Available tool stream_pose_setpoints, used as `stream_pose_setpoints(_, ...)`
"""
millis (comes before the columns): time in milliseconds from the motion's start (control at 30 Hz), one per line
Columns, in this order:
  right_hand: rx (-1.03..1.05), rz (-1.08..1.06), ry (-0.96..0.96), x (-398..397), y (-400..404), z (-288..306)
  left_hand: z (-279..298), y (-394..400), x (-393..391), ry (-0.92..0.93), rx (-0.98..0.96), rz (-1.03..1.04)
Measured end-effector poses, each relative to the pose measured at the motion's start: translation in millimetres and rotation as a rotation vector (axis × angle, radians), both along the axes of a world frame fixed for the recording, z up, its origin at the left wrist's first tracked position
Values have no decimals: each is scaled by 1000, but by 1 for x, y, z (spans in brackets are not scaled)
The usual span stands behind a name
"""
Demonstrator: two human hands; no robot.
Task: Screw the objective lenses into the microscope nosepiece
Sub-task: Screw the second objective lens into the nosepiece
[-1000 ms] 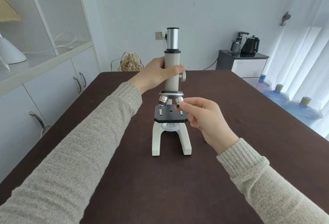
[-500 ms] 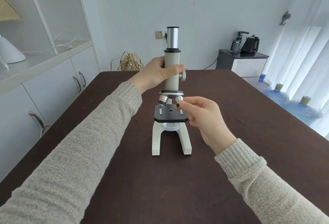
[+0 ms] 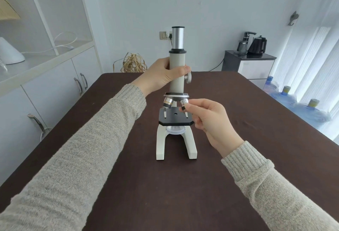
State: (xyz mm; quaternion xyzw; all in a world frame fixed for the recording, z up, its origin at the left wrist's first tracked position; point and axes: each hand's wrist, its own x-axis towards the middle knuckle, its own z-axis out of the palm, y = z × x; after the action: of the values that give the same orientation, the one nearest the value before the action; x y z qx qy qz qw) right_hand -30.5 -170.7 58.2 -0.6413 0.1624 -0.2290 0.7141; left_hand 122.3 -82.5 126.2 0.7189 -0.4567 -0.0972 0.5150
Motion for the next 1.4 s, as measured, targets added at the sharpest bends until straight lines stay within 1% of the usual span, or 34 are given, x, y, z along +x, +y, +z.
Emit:
stream_pose_setpoints(233,12,-27,-16,-2,5,3,-2,-1,4,0,-4,31)
stream_pose_setpoints(667,-122,-36,-12,-3,8,0,-2,-2,3,13,-11,33)
stream_pose_setpoints(933,-98,-85,8,3,10,4,-4,-2,6,8,-12,38)
stream_pose_setpoints(1400,-208,-86,27,0,7,1,-4,-2,7,4,-16,26)
